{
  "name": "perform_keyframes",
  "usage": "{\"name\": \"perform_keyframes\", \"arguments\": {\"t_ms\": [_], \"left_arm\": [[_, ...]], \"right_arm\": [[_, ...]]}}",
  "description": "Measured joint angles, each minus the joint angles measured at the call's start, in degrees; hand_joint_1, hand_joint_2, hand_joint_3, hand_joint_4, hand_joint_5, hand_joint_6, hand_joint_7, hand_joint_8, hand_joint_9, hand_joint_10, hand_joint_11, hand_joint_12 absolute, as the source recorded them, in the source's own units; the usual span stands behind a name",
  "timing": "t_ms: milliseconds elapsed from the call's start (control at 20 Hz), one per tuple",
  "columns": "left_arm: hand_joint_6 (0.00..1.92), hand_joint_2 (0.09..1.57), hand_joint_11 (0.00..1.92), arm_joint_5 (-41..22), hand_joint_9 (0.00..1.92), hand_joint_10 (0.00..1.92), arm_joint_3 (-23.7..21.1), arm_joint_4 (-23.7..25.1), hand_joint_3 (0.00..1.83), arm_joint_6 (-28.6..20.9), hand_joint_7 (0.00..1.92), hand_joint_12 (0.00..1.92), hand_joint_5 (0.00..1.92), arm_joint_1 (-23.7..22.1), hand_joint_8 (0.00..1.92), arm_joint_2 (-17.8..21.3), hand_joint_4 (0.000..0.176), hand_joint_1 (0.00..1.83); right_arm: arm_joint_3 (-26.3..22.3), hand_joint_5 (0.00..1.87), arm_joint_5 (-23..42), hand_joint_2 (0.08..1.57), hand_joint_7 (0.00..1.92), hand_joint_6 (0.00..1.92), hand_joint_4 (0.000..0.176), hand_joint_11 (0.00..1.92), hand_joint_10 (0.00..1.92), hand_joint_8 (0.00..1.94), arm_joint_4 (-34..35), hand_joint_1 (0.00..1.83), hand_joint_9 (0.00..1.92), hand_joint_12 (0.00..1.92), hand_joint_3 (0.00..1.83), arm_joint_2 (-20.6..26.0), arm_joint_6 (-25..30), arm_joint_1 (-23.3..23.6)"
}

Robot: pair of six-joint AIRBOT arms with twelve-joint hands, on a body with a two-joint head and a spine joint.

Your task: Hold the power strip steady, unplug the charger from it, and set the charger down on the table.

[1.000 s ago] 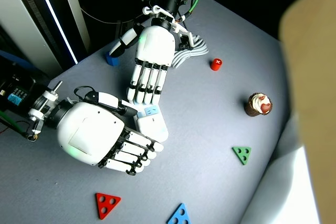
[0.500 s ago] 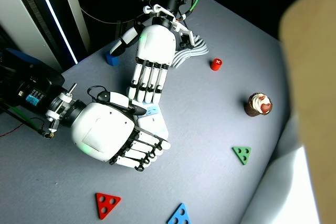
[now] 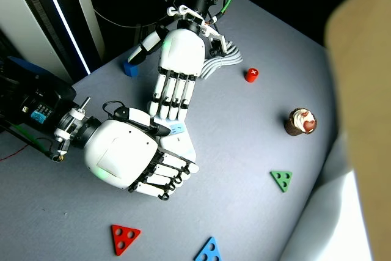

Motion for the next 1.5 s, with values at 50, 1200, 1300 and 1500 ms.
{"name": "perform_keyframes", "arguments": {"t_ms": [50,1200,1300,1500], "left_arm": [[0.0,0.95,0.04,0.0,0.06,0.0,0.0,0.0,0.0,0.0,0.06,0.07,0.05,0.0,0.0,0.0,0.0,0.0],[0.0,0.95,0.04,1.2,0.06,0.0,-0.46,0.11,0.0,0.0,0.06,0.07,0.04,-0.11,0.0,-0.02,0.0,0.0],[0.0,0.95,0.03,1.22,0.06,0.0,-0.46,0.11,0.0,0.0,0.06,0.06,0.04,-0.11,0.0,-0.02,0.0,0.0],[0.0,0.95,0.04,1.25,0.06,0.0,-0.46,0.11,0.0,0.0,0.07,0.07,0.05,-0.11,0.0,-0.02,0.0,0.0]], "right_arm": [[0.0,0.42,-0.02,1.14,0.51,0.01,0.0,0.28,0.01,0.01,0.0,0.85,0.54,0.62,0.0,0.0,0.0,0.0],[0.11,0.96,1.31,1.09,1.13,0.95,0.0,0.82,0.01,0.81,-2.32,1.24,1.23,0.8,0.0,1.31,2.49,2.08],[0.11,0.97,2.47,1.09,1.12,0.94,0.0,0.81,0.01,0.82,-3.3,1.24,1.23,0.81,0.0,1.68,2.89,3.34],[0.07,0.97,2.64,1.08,1.14,0.92,0.0,0.84,0.01,0.79,-2.91,1.24,1.25,0.82,0.0,3.32,3.15,3.74]]}}
